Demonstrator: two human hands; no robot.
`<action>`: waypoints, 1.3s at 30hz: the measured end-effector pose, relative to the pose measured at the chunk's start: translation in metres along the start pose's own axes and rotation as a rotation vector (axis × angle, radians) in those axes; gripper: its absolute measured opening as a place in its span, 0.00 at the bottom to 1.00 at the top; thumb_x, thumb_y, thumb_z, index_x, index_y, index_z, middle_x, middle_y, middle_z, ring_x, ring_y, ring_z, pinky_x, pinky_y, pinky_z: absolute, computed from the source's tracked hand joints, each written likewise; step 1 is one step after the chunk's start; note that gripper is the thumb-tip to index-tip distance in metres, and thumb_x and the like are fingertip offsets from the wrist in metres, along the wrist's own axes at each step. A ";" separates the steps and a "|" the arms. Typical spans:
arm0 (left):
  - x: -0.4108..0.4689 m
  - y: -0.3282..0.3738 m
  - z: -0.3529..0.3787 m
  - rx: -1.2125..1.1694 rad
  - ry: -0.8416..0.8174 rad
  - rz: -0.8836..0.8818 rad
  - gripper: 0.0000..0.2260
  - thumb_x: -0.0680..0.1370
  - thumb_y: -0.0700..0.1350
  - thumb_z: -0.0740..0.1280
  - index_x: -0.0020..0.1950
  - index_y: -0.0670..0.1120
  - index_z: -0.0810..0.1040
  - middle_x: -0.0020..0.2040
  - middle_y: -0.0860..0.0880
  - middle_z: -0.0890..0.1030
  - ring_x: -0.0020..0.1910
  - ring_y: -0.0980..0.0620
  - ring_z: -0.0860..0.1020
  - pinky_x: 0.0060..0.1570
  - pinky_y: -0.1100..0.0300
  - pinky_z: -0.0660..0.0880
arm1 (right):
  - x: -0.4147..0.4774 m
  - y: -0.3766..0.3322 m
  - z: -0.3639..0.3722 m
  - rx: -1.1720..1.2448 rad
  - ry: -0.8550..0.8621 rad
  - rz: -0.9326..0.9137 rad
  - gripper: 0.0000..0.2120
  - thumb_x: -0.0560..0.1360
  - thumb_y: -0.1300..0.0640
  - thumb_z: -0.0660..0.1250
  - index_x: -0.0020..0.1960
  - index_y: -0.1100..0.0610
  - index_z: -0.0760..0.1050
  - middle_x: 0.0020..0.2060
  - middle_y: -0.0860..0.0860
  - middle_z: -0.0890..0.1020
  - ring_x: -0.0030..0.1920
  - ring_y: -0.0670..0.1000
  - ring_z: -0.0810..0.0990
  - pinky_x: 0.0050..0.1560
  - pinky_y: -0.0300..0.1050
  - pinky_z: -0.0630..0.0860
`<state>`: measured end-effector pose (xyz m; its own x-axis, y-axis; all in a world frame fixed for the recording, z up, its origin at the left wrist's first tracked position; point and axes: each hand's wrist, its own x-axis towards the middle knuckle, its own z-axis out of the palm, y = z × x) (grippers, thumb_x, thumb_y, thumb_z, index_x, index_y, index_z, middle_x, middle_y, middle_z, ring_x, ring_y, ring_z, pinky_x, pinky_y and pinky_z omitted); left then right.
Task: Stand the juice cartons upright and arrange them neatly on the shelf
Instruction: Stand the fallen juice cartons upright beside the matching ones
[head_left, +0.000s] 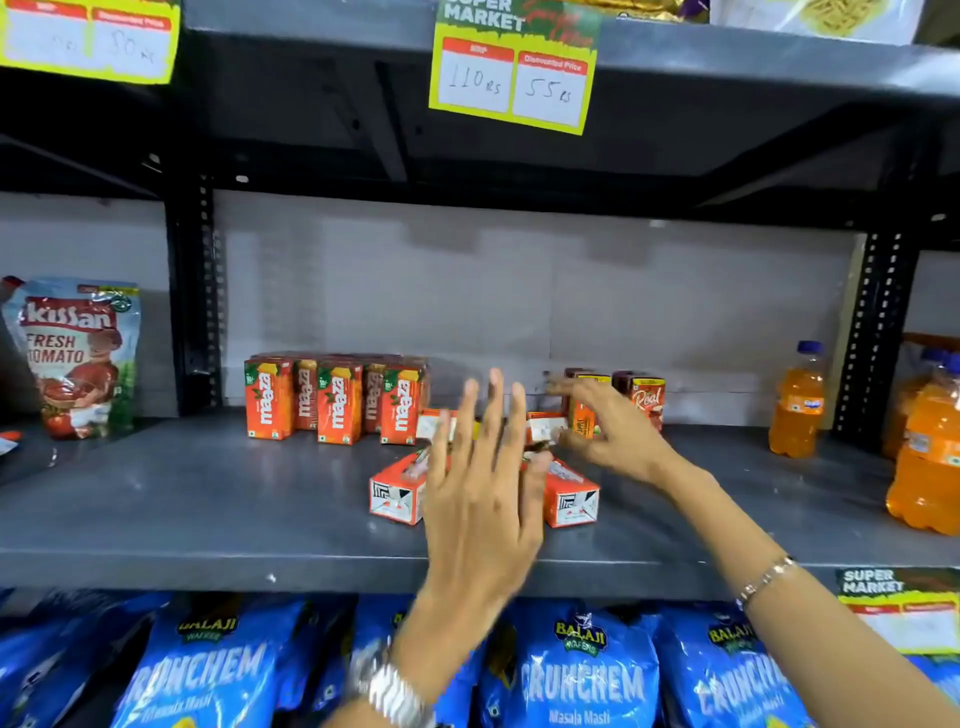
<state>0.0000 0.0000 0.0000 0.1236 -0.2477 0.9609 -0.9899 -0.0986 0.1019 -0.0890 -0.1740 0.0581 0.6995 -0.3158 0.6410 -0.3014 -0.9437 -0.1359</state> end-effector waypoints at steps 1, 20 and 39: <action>-0.015 0.006 0.000 -0.030 -0.010 0.009 0.22 0.81 0.51 0.50 0.73 0.44 0.64 0.74 0.47 0.64 0.75 0.49 0.57 0.73 0.52 0.55 | 0.000 0.003 0.003 -0.002 -0.060 -0.004 0.25 0.71 0.53 0.67 0.67 0.53 0.68 0.68 0.53 0.72 0.69 0.54 0.68 0.68 0.54 0.65; -0.093 0.010 0.056 0.319 0.071 0.157 0.19 0.81 0.52 0.50 0.69 0.48 0.67 0.66 0.48 0.71 0.65 0.50 0.69 0.68 0.55 0.58 | 0.010 0.072 -0.056 -0.080 -0.159 0.146 0.20 0.74 0.62 0.64 0.65 0.57 0.71 0.63 0.56 0.78 0.62 0.56 0.75 0.61 0.45 0.69; -0.091 0.010 0.062 0.298 0.160 0.190 0.17 0.80 0.52 0.51 0.64 0.48 0.70 0.58 0.49 0.79 0.59 0.50 0.72 0.66 0.55 0.59 | 0.010 0.103 -0.073 0.263 -0.247 0.429 0.26 0.72 0.67 0.60 0.70 0.55 0.65 0.71 0.54 0.66 0.65 0.53 0.68 0.61 0.46 0.66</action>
<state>-0.0166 -0.0379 -0.1018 -0.0955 -0.1377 0.9859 -0.9275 -0.3472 -0.1383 -0.1601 -0.2670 0.1058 0.6903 -0.6607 0.2950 -0.4431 -0.7083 -0.5495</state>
